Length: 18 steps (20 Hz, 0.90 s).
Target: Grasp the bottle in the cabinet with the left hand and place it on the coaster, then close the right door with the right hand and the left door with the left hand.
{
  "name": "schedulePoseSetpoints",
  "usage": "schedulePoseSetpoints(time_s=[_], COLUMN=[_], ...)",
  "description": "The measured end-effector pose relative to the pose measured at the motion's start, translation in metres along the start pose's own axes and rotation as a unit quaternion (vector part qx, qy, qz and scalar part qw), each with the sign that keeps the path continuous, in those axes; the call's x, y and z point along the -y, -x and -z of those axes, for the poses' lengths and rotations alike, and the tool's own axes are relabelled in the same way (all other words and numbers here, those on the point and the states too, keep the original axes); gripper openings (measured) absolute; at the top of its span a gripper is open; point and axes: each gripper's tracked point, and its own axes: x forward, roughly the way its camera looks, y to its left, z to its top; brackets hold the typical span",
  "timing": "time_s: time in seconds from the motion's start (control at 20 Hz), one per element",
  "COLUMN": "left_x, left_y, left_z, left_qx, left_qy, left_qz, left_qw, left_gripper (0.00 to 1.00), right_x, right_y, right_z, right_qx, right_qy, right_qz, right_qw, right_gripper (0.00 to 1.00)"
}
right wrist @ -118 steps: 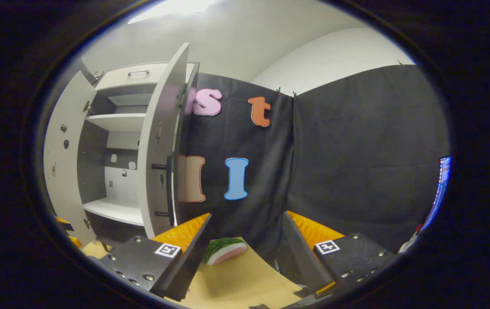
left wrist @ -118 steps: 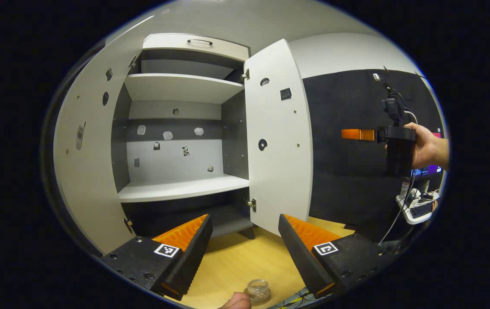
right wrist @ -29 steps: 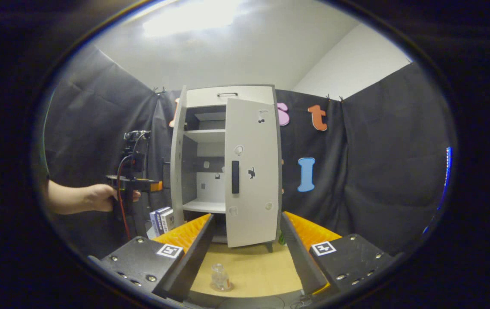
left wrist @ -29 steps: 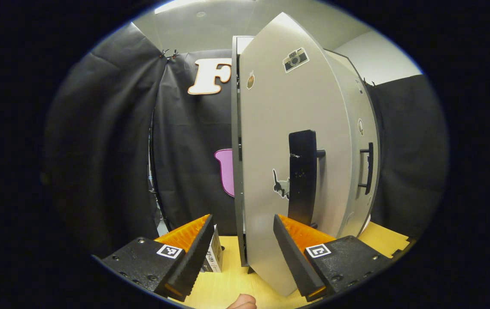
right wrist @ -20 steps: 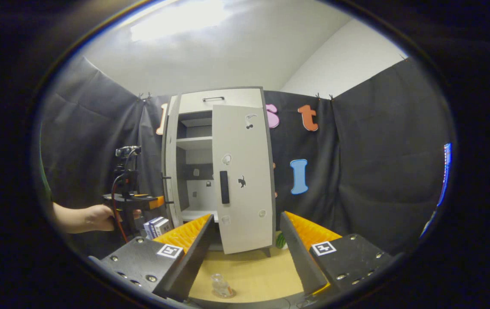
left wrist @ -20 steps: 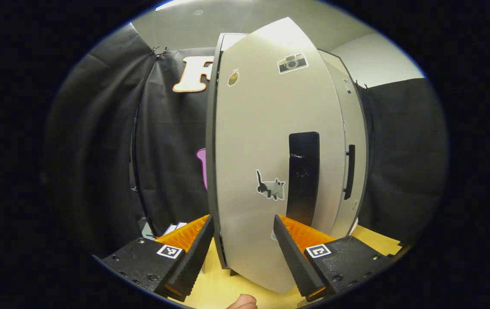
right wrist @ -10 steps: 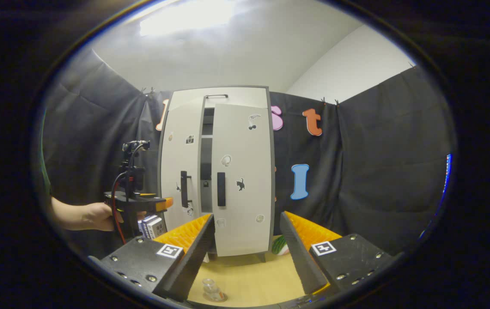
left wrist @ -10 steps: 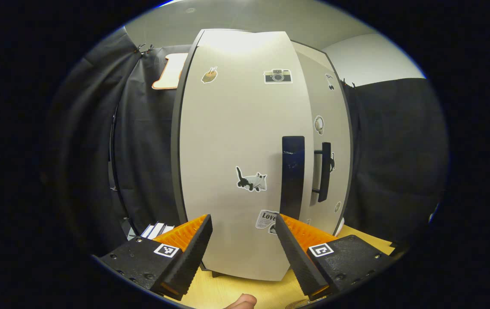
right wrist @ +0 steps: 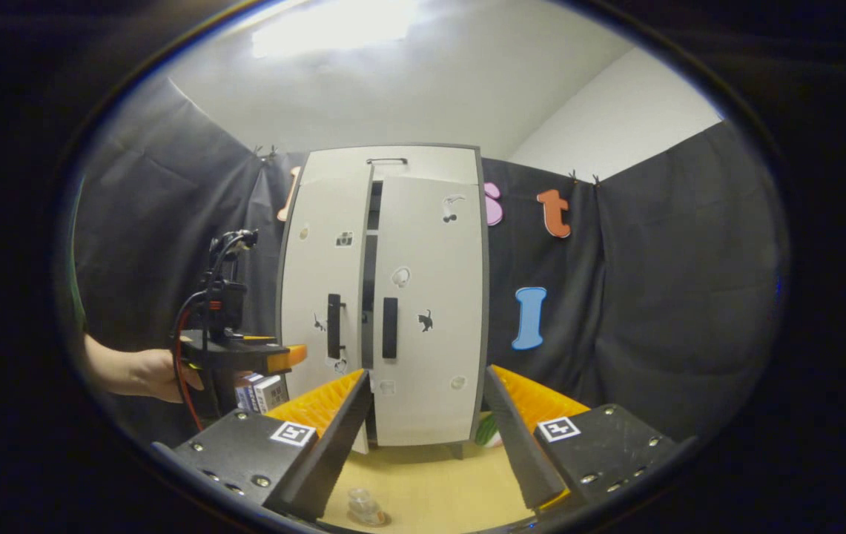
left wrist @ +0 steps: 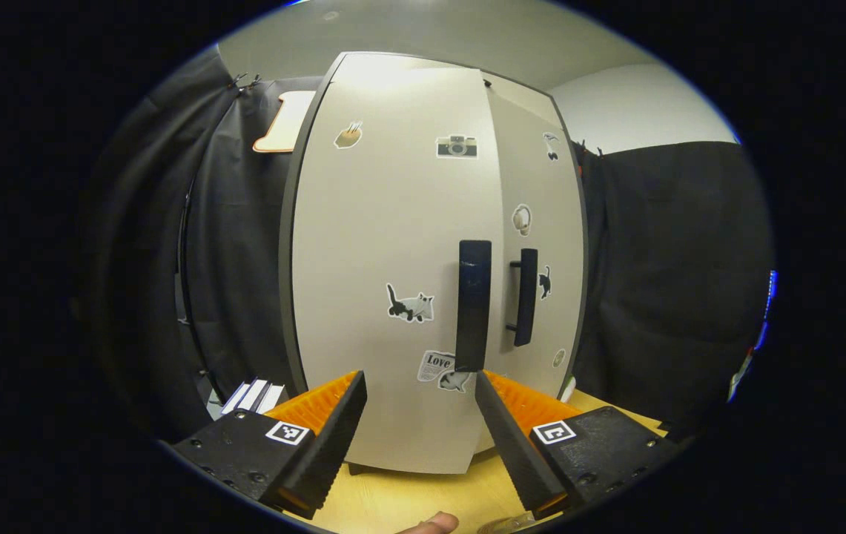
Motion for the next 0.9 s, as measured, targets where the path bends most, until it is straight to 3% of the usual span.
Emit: schedulePoseSetpoints(time_s=[0.25, 0.55, 0.9], left_x=[-0.004, -0.002, 0.001], left_y=[0.016, 0.039, 0.060], left_z=[-0.011, -0.018, 0.001], left_qx=[-0.001, 0.008, -0.027], left_qy=[0.024, 0.006, 0.017], left_qz=[0.001, 0.000, 0.005], left_qw=[1.000, 1.000, 0.999], left_gripper=[0.94, 0.94, 0.94], right_x=[-0.020, -0.037, -0.043], right_y=[-0.009, -0.014, -0.021], right_z=[-0.005, -0.006, -0.001], right_qx=[0.012, 0.015, -0.003], right_qy=[-0.011, -0.016, -0.018], right_qz=[-0.019, -0.037, -0.036], right_qw=[1.000, 0.999, 0.999], right_gripper=[0.93, 0.93, 0.90])
